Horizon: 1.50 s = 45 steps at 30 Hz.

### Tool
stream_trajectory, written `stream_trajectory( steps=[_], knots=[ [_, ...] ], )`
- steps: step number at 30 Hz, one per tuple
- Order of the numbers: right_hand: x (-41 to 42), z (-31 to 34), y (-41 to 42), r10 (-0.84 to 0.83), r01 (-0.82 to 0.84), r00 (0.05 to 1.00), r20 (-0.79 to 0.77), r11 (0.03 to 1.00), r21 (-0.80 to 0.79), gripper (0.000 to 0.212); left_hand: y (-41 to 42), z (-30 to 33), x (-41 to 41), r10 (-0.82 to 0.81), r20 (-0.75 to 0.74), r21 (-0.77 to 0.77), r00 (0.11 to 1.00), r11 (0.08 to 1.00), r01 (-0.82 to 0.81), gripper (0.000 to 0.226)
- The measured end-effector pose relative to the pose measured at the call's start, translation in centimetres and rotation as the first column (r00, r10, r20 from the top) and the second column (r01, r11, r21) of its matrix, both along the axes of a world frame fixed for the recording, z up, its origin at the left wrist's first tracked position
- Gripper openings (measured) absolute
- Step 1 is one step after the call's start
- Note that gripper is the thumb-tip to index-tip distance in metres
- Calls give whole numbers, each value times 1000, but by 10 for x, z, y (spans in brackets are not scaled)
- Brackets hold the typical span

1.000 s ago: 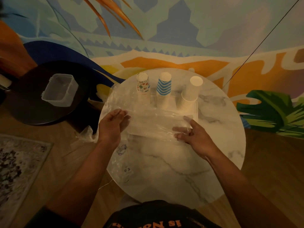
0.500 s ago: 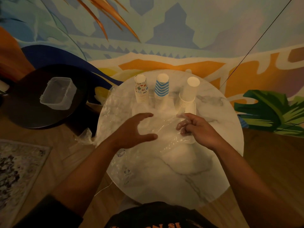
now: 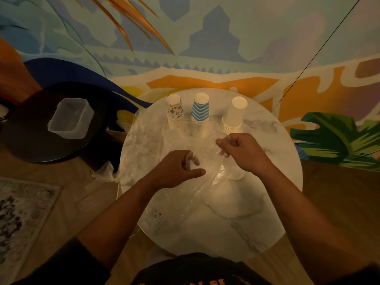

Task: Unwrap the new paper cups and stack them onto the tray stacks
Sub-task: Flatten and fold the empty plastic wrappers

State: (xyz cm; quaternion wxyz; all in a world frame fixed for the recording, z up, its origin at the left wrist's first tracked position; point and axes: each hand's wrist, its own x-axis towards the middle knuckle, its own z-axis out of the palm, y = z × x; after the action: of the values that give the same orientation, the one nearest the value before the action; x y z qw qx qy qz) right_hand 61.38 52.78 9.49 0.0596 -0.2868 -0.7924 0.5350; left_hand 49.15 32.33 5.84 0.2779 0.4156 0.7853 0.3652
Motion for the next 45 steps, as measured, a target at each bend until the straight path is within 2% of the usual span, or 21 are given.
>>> stream_trajectory(
  steps=[7, 11, 13, 15, 16, 17, 18, 19, 21, 24, 27, 29, 31, 34, 36, 38, 42, 45],
  knots=[
    [-7, -6, 17, -107, 109, 993, 40, 993, -44, 33, -7, -4, 3, 226, 175, 100, 958, 964, -246, 19],
    [-7, -16, 19, -312, 304, 950, -19, 935, -184, 45, -6, 3, 5, 307, 241, 112, 921, 934, -340, 22],
    [-5, -20, 13, -394, 355, 919, -4, 831, -429, 43, -5, 5, 5, 351, 285, 126, 892, 909, -398, 21],
    [-2, -20, -1, -386, 295, 921, 55, 597, -746, 49, -3, 4, 5, 381, 312, 128, 870, 891, -436, 20],
    [1, -21, -9, -346, 247, 935, 75, 486, -839, 55, -3, 4, 6, 394, 327, 133, 859, 881, -455, 20],
    [4, -24, -17, -296, 202, 952, 76, 423, -883, 58, -2, 3, 7, 407, 349, 141, 844, 868, -476, 20],
    [7, -25, -27, -243, 161, 968, 64, 407, -899, 57, -1, 3, 8, 416, 376, 151, 828, 854, -498, 20],
    [11, -28, -35, -193, 140, 979, 60, 434, -890, 51, 0, 4, 10, 424, 395, 160, 815, 842, -515, 19],
    [17, -31, -50, -128, 125, 990, 65, 551, -825, 40, 2, 4, 12, 430, 409, 174, 805, 829, -531, 17],
    [21, -30, -58, -163, 149, 986, 43, 722, -675, 54, 2, 3, 10, 435, 443, 176, 784, 815, -552, 10],
    [23, -27, -55, -255, 214, 967, -6, 824, -524, 60, -1, 3, 5, 450, 417, 176, 790, 812, -556, 30],
    [23, -26, -53, -289, 243, 957, -38, 864, -442, 64, -4, 3, 2, 463, 385, 179, 799, 812, -556, 50],
    [24, -21, -52, -286, 230, 954, -89, 890, -395, 69, -6, 6, -1, 468, 377, 198, 800, 803, -563, 58],
    [25, -15, -51, -206, 145, 964, -169, 936, -320, 69, -7, 14, -8, 425, 378, 241, 823, 813, -530, 42],
    [25, -13, -46, -100, 66, 981, -166, 978, -200, 57, -8, 20, -12, 357, 311, 274, 881, 854, -443, 26],
    [25, -13, -41, -34, 12, 987, -156, 990, -140, 51, -8, 26, -16, 271, 239, 276, 932, 902, -333, 24],
    [23, -12, -32, 19, -19, 991, -134, 1000, -1, 63, -9, 37, -23, 151, 118, 174, 981, 970, -170, 53],
    [22, -13, -29, 3, 7, 993, -122, 996, 85, 59, -8, 40, -26, 136, 26, 171, 990, 975, -139, 56]
  ],
)
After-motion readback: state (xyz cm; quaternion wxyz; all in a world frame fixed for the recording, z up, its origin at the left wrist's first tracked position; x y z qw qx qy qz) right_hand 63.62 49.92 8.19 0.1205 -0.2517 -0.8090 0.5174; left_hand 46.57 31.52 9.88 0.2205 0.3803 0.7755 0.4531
